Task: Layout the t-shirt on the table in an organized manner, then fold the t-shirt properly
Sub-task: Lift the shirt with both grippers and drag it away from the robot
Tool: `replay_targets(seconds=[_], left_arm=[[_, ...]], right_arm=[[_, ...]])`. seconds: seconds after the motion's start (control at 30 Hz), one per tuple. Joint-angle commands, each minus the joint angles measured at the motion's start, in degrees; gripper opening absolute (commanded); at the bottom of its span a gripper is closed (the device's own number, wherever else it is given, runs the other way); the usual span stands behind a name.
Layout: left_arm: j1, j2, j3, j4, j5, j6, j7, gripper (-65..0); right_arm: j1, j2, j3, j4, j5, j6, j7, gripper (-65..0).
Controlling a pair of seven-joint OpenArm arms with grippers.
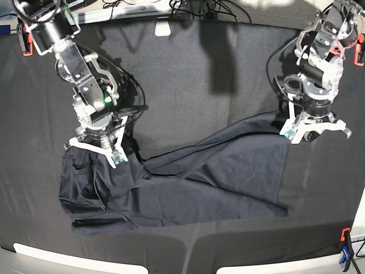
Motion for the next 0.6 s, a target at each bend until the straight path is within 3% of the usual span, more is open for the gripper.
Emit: replay_targets(seconds=[0.0,0.2,0.3,0.4,0.57], left_arm=[[-0.7,-0.6,-0.4,1.0,1.0,0.9,-0.6,-65.0],[-0.6,-0.7,-0.4,1.0,1.8,0.9,0.0,-65.0],[-0.5,-0.7,-0.4,2.1,3.7,0.9,5.3,-65.0],[0.0,-0.7,-0.4,5.5,5.3,0.9,11.1,-65.0],[3.0,-0.6,-0.4,12.8,4.5,0.9,11.6,-65.0]], right_arm=[[1.3,0.1,0.5,1.1,-2.8,-1.0,1.2,-65.0],[0.5,0.2,0.5,5.0,-5.9,0.0,-1.2,-65.0],[-3.0,1.3,0.5,9.1,-7.1,2.0,-1.6,-65.0],[-8.4,3.8,0.5,13.9,-8.2,2.0,-1.9,-65.0],[-17.9,9.3,0.5,20.8,-8.4,1.9,-4.4,-65.0]])
